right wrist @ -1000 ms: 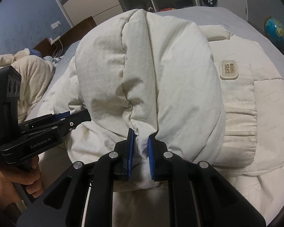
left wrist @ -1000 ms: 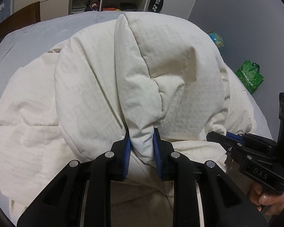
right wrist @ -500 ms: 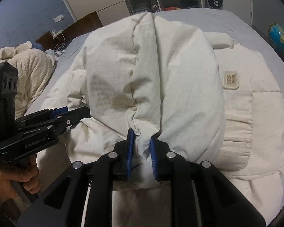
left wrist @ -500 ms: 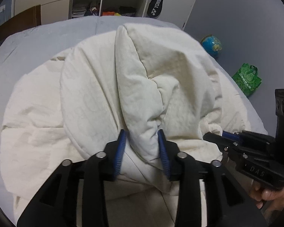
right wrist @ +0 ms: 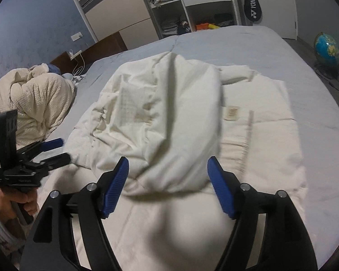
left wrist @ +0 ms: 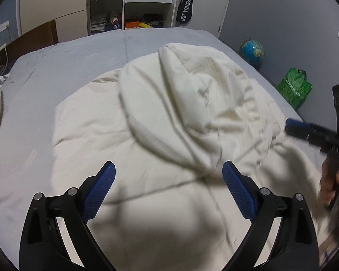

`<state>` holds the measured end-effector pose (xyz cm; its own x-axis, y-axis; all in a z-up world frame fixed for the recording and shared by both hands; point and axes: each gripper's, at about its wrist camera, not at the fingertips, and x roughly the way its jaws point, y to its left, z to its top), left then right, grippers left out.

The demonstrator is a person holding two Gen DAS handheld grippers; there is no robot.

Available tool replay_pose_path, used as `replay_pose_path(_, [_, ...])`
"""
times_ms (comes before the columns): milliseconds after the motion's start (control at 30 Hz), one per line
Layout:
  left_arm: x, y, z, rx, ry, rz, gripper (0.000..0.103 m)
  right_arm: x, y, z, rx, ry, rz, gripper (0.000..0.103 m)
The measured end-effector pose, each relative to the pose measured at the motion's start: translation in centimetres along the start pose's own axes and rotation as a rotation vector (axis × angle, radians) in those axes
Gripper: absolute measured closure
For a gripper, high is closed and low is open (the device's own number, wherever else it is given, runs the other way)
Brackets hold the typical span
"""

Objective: Fold large clothes
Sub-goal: 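Open both grippers and release the hood on the jacket, then move both open grippers to the tan-trimmed hem of the jacket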

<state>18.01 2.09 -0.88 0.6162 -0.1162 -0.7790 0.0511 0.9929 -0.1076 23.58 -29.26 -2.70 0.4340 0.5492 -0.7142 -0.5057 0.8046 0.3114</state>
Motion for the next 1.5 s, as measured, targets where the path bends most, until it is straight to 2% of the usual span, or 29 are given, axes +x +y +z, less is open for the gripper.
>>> replay_pose_path(133, [-2.5,1.0,-2.1,0.047,0.026,0.041,0.009,-2.9,-3.5,-1.5,0.049,0.021,-0.016,0.031])
replay_pose_path(233, [-4.5,2.4,-3.6,0.041,0.046,0.061,0.008,-4.8,-6.0,-2.7,0.097,0.044,-0.031,0.030])
replay_pose_path(533, [-9.1,8.5,-8.8,-0.156,0.133,0.049,0.007,-10.1,-13.3,-8.4,0.246,0.121,-0.049,0.030])
replay_pose_path(633, [-9.9,9.5,-10.7,-0.219,0.155,0.014,0.007,-11.3,-14.8,-10.4,0.282,0.147,-0.050,0.030])
replay_pose_path(867, [-10.0,9.3,-12.7,-0.256,0.212,-0.025,0.007,-12.8,-16.0,-13.9,0.373,0.208,0.046,0.030])
replay_pose_path(1133, [-7.7,9.5,-13.4,-0.288,0.337,-0.056,0.009,-11.9,-15.4,-15.4,0.415,0.277,0.125,0.030])
replay_pose_path(1300, [-6.4,10.0,-13.8,-0.329,0.406,-0.101,0.021,-11.4,-14.4,-15.9,0.408,0.271,0.188,0.031])
replay_pose_path(1333, [-6.2,9.9,-13.8,-0.329,0.421,-0.111,0.024,-11.4,-14.1,-15.9,0.401,0.266,0.207,0.035])
replay_pose_path(1433, [-6.2,9.0,-13.9,-0.295,0.437,-0.119,0.040,-11.6,-12.7,-15.4,0.338,0.263,0.229,0.043])
replay_pose_path(1500, [-6.4,8.3,-14.0,-0.283,0.440,-0.148,0.056,-12.0,-11.9,-15.1,0.302,0.263,0.240,0.050])
